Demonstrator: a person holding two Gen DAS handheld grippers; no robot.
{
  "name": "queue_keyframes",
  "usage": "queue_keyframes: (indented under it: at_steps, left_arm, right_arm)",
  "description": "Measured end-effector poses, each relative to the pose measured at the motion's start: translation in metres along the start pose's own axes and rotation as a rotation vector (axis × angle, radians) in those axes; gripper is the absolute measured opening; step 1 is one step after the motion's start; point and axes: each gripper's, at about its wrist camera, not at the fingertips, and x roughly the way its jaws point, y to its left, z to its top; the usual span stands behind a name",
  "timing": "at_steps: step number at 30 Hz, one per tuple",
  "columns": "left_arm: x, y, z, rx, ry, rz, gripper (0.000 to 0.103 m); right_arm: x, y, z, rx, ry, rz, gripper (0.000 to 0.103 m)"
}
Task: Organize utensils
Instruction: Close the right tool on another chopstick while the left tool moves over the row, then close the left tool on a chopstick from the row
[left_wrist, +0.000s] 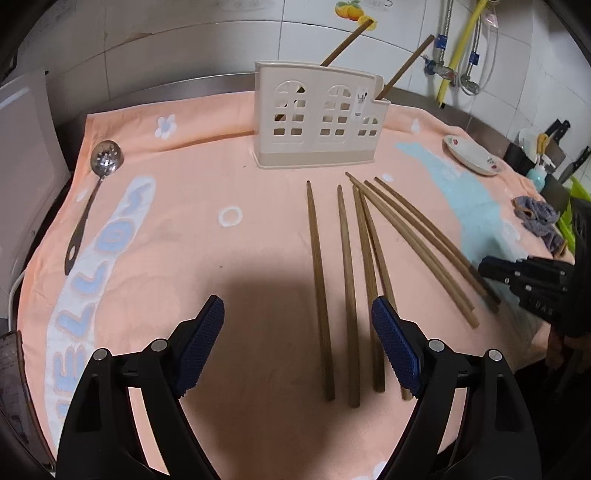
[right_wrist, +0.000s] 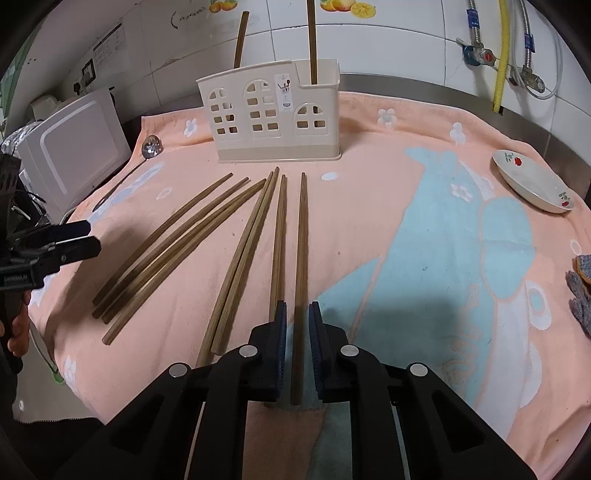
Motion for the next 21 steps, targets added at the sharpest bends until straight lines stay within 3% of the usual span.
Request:
queue_keyframes:
  at_steps: [6,13,21]
  left_arm:
    - [0.006,-0.005,-0.009,0.029,0.012,0.014,0.079]
    - [0.018,-0.008,-0.012,0.021,0.049,-0.041,0.043]
    - [0.032,-0.011,-0.013,0.017,0.085,-0.061,0.024]
  right_arm:
    - [0.003,0.002,-0.002,-0.009,0.009,-0.008,0.009]
    - [0.006,0.000,-0.003,-0.002,0.021,-0.014,0.007]
    - [0.011,0.001,-0.004,-0.003,0.028,-0.008,0.007]
